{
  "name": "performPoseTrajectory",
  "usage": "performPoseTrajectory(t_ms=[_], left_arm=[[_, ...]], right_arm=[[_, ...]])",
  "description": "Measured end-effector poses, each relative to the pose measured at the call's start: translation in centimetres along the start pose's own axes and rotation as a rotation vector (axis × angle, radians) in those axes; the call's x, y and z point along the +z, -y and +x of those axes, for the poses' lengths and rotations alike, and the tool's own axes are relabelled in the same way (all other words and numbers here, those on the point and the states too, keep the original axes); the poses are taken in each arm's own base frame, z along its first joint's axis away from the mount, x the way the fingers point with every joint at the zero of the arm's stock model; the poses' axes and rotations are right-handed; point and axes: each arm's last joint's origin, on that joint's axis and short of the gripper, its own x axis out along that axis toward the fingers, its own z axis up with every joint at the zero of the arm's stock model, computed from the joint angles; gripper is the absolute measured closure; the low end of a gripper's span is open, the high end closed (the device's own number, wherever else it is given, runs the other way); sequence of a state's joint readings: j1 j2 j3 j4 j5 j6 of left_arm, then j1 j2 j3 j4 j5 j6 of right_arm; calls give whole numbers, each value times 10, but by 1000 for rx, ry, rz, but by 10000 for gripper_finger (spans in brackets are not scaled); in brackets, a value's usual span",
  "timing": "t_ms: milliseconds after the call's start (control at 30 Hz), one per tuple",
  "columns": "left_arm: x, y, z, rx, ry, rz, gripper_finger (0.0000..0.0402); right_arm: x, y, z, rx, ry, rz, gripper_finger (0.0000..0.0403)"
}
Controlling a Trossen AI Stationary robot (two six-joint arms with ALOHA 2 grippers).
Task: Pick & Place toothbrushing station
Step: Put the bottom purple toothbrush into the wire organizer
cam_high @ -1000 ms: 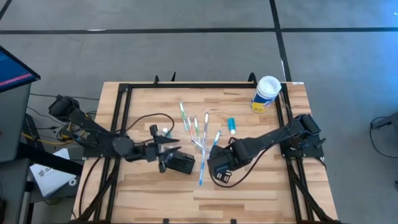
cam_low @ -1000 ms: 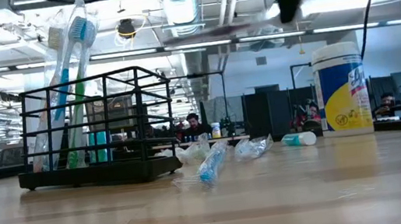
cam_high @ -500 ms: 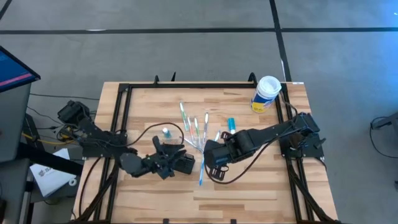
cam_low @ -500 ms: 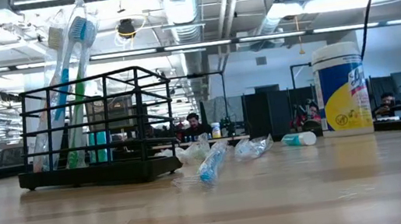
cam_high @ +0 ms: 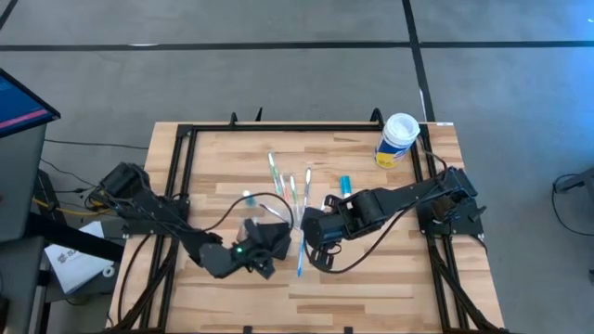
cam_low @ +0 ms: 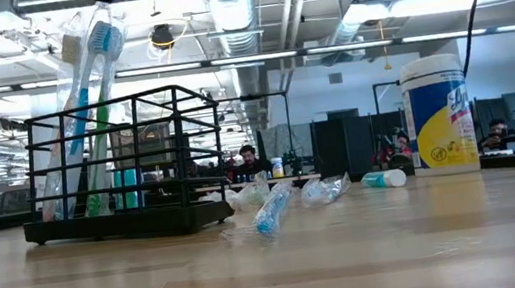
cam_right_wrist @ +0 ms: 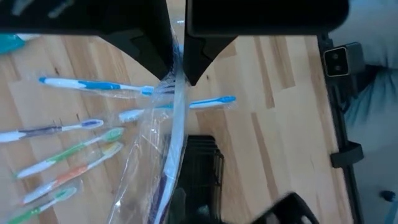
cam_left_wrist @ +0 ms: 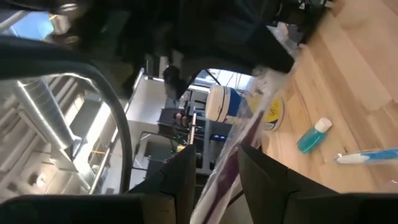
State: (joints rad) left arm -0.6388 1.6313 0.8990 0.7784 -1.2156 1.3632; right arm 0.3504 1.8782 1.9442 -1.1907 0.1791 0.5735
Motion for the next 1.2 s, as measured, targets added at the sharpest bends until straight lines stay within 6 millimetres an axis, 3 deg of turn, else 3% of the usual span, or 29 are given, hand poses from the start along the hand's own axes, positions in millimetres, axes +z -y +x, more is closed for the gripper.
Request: performPoseTrajectory(t_ms=[1200], left_arm=[[1,9,3,-27,5,113,289]], right_arm=[[28,8,2,207,111,1,396]])
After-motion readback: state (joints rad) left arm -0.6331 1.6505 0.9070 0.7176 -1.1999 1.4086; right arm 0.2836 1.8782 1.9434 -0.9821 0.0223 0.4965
